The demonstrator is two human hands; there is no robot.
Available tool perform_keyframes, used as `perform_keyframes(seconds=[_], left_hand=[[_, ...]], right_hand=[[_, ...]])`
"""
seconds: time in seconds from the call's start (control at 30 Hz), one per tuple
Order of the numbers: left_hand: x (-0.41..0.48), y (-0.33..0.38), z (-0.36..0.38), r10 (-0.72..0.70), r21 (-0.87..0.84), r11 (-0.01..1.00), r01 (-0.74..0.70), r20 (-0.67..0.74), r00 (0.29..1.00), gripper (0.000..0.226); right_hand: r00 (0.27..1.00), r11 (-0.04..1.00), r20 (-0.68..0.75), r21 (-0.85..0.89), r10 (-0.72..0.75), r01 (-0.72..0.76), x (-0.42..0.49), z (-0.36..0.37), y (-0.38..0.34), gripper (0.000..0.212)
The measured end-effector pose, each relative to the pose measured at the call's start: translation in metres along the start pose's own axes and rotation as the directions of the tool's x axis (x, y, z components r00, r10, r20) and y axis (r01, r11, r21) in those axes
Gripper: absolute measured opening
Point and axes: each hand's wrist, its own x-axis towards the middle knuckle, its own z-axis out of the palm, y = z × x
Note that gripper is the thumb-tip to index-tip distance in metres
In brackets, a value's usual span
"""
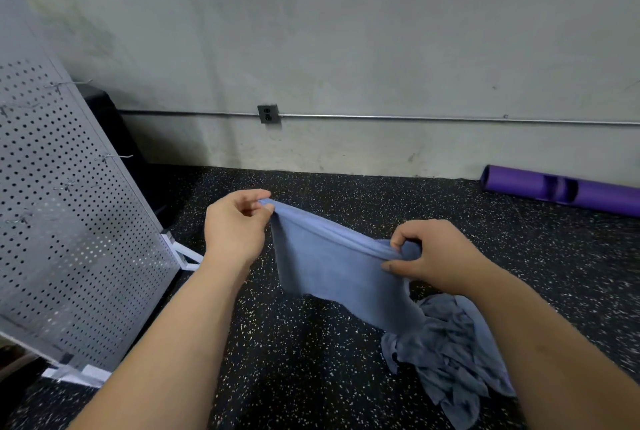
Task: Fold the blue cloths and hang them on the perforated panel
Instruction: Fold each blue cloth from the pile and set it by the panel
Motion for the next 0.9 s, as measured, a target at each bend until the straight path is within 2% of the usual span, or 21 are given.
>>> perform_keyframes(seconds=[0.13,0.37,0.53,0.67,0.77,0.9], left_hand=[[0.004,-0.006,-0.005,-0.011,0.06,0.998,0.013,-0.042,0.999,0.018],[0.003,-0.005,-0.011,0.064,0.25,0.967,-0.04,-0.088,0.994,0.007],[0.003,0.002,-0.018,0.088,0.306,0.951,-0.044,-0.133,0.987,0.002],[0.003,0.007,-0.025,0.109,0.304,0.951,-0.052,-0.175,0.978,0.005],[0.002,0.011,-0.029,0.152,0.326,0.942,-0.084,-0.189,0.97,0.006],[0.003,0.01,-0.035,0.2,0.377,0.916,-0.137,-0.135,0.97,0.006]], right_hand=[[0.999,1.0,-0.033,-0.028,0.011,-0.012,-0.004,-0.008,0.0,0.028],[0.994,0.998,-0.094,-0.042,0.047,-0.052,-0.005,-0.011,0.008,0.022],[0.996,0.999,-0.091,0.039,0.002,0.002,-0.009,-0.016,0.006,0.036],[0.998,0.978,-0.064,0.208,0.027,-0.013,-0.01,-0.017,0.01,0.029],[0.996,0.973,-0.082,0.231,0.031,-0.011,-0.009,-0.018,0.014,0.026],[0.995,0.972,-0.1,0.234,0.028,-0.004,-0.011,-0.02,0.018,0.032]])
